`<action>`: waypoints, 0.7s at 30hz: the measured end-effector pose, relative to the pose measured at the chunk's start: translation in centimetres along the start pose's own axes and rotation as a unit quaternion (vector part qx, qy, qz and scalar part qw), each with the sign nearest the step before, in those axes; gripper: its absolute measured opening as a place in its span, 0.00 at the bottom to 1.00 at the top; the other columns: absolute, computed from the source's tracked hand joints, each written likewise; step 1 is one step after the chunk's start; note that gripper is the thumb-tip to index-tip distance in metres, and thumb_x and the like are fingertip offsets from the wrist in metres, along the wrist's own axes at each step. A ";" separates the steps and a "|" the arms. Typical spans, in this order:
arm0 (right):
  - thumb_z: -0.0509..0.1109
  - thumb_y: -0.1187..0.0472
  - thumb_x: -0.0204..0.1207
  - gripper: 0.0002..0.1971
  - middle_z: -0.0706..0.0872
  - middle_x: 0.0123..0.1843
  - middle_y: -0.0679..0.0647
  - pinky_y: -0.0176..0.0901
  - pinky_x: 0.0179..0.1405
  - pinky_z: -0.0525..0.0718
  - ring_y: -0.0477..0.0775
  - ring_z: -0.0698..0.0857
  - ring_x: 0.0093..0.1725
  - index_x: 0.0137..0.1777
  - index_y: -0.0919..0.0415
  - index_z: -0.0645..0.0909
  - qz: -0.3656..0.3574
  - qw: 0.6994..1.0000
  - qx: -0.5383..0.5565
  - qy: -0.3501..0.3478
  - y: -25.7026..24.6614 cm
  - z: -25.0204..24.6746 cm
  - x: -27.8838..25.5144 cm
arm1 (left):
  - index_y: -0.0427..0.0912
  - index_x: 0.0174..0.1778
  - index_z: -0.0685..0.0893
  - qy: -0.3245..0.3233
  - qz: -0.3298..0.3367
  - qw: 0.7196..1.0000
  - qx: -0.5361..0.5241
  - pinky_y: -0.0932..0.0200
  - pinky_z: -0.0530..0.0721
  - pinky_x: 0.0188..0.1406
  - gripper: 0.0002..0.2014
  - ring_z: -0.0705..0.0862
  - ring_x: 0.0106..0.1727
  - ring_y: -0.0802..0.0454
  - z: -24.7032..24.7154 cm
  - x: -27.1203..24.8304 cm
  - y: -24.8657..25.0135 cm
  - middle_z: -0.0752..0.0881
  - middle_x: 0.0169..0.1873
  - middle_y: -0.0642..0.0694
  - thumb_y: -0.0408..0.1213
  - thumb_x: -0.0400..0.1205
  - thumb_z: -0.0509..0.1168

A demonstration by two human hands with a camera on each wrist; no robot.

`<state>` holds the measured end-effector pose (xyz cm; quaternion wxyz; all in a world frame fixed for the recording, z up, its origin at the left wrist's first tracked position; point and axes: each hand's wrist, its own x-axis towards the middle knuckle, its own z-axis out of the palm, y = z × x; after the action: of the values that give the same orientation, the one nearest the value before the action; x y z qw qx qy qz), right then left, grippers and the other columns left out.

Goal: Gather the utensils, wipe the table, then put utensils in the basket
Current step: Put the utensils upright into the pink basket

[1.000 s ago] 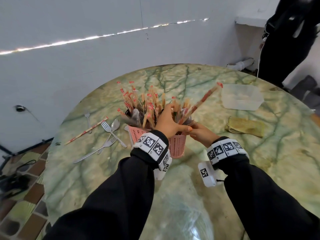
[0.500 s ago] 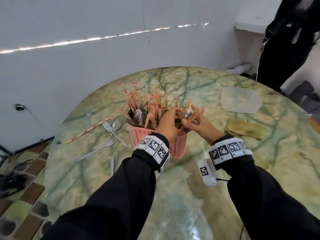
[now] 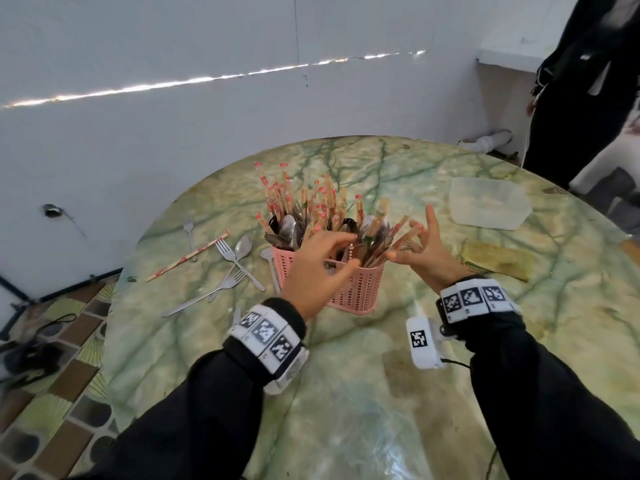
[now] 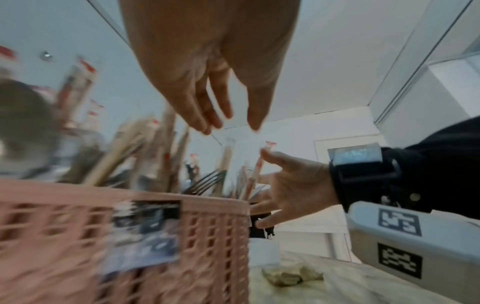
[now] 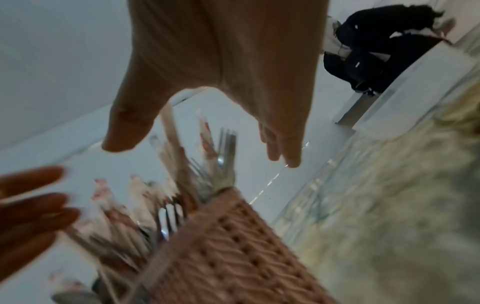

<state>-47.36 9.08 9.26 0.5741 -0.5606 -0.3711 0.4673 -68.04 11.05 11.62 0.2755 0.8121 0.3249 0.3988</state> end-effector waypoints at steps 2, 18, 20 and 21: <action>0.80 0.74 0.56 0.66 0.50 0.84 0.57 0.57 0.78 0.63 0.59 0.56 0.82 0.82 0.47 0.36 0.026 0.999 -0.019 -0.013 1.3 -0.4 -0.6 | 0.43 0.49 0.81 0.098 0.014 0.995 -0.017 0.56 0.86 0.47 0.08 0.80 0.43 0.67 -1.8 -1.2 -2.0 0.81 0.42 0.56 0.35 0.75 0.67; 0.77 0.74 0.63 0.15 0.86 0.40 0.51 0.32 0.39 0.80 0.37 0.84 0.36 0.50 0.68 0.81 -0.120 0.967 -0.222 0.045 0.0 6.1 2.9 | 0.26 0.50 0.80 -0.056 -0.321 0.942 -0.074 0.72 0.79 0.30 0.33 0.86 0.44 0.46 -4.3 5.5 -12.3 0.87 0.40 0.41 0.40 0.55 0.84; 0.77 0.75 0.64 0.12 0.84 0.36 0.50 0.32 0.37 0.80 0.33 0.84 0.32 0.45 0.67 0.80 -0.146 0.965 -0.202 0.077 -0.5 6.1 3.1 | 0.23 0.50 0.79 -0.032 -0.322 0.943 -0.080 0.72 0.78 0.29 0.38 0.86 0.39 0.47 -4.1 5.5 -12.8 0.87 0.40 0.40 0.43 0.52 0.84; 0.76 0.75 0.65 0.13 0.84 0.36 0.50 0.30 0.37 0.80 0.34 0.84 0.33 0.45 0.64 0.77 -0.153 0.967 -0.187 0.086 -0.7 6.1 3.0 | 0.23 0.48 0.79 -0.025 -0.324 0.943 -0.074 0.74 0.75 0.25 0.34 0.84 0.34 0.50 -4.0 5.3 -12.8 0.85 0.36 0.41 0.41 0.55 0.84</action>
<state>-52.22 13.77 10.29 0.5538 -0.6323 -0.4825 0.2463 -72.85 23.92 7.15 0.4571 0.6500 0.5330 0.2907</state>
